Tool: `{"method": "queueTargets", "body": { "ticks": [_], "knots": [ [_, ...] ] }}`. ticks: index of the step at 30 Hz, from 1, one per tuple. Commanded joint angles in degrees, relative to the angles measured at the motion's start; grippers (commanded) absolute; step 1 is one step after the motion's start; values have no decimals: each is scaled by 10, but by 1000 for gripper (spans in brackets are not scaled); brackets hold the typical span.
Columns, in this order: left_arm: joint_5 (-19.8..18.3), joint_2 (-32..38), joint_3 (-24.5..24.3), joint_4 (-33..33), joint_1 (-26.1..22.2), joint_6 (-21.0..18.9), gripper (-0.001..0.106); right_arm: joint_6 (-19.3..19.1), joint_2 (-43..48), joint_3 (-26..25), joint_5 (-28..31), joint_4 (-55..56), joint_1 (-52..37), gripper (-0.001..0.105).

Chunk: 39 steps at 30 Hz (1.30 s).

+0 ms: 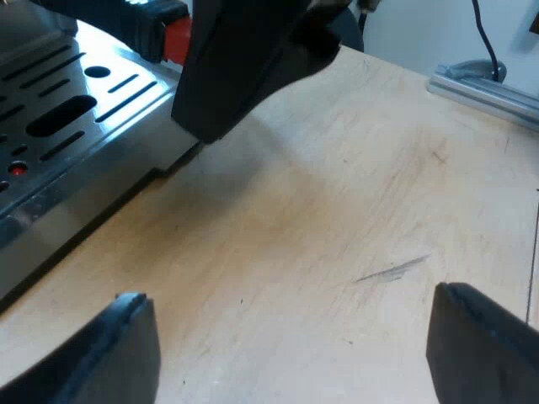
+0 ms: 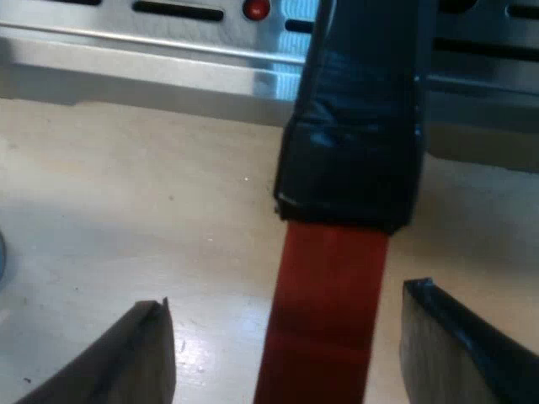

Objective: Grind coffee beans and then tamp

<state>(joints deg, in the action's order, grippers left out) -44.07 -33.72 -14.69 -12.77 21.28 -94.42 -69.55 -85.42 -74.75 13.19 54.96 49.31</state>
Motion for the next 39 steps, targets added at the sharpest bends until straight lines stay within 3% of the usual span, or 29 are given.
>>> {"method": "queueTargets", "body": {
  "ticks": [1,15,29,39],
  "knots": [
    [-7,1,-3,6,1,-1,67,5,-4,-7,-1,-13,-10,56],
    [-7,1,-3,4,1,-1,67,28,-18,-7,-15,-39,-39,55],
    [-7,1,-3,4,1,-1,67,30,-18,-7,47,-62,-10,55],
    [-7,1,-3,4,1,-1,67,52,-10,43,44,-78,-10,55]
  ]
}}
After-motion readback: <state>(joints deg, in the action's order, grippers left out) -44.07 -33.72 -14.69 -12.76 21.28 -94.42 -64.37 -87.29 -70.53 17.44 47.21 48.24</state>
